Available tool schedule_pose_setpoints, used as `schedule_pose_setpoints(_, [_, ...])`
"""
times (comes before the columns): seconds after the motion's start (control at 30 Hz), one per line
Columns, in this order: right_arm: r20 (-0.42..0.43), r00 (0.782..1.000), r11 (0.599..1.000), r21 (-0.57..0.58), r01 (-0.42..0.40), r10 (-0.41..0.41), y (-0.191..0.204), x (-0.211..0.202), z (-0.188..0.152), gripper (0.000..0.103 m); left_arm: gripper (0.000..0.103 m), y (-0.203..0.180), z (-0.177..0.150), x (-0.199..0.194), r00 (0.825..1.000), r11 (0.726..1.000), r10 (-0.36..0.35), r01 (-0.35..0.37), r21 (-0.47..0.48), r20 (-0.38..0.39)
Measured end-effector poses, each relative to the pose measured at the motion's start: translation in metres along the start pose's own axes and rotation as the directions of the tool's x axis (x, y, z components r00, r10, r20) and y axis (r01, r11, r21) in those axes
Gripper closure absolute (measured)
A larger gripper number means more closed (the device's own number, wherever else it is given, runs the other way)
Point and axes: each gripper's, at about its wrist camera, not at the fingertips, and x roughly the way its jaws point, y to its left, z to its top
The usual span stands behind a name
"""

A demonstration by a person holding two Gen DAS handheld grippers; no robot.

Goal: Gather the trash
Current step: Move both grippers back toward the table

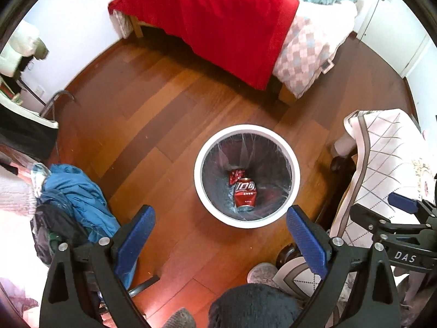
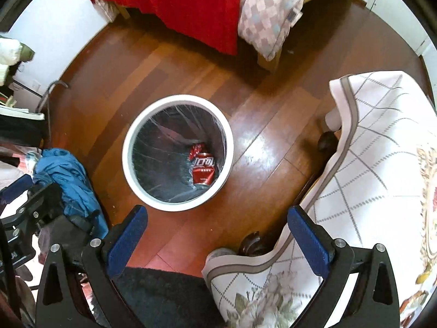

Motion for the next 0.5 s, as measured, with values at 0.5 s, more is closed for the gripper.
schedule_pose_setpoints(0.5, [0.251,0.961,0.990,0.045,-0.133,0.117,-0.024,-0.141,-0.074,0.000,0.005,-0.036,-0.045,-0.115,0.979,0.998,0.052,-0.055,0.013,0.195])
